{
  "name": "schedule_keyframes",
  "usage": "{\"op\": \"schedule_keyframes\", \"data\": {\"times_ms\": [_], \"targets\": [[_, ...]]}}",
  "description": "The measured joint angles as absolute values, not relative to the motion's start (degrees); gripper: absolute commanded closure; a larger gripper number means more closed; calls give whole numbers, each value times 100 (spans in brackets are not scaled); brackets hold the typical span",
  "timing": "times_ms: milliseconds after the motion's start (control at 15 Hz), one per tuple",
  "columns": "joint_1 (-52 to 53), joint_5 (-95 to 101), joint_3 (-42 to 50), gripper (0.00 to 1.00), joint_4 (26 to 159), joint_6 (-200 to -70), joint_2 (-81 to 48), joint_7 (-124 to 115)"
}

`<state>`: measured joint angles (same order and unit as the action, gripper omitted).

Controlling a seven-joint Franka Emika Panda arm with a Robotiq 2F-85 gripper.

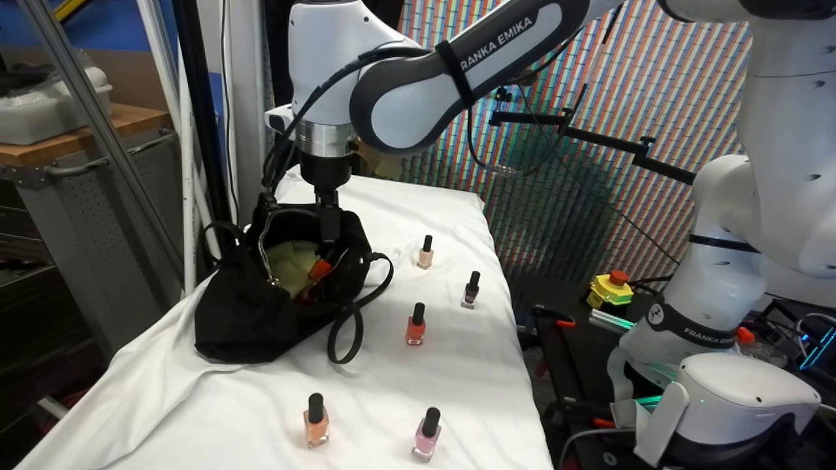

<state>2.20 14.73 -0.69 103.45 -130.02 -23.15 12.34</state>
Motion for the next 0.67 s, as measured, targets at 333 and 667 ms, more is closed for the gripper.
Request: {"op": "schedule_keyframes", "data": {"times_ms": [333, 667], "targets": [[-116, 896, -73, 0, 10932, -12056, -1297, 1794], [-378, 539, 114, 0, 11588, -11717, -484, 1860]]}}
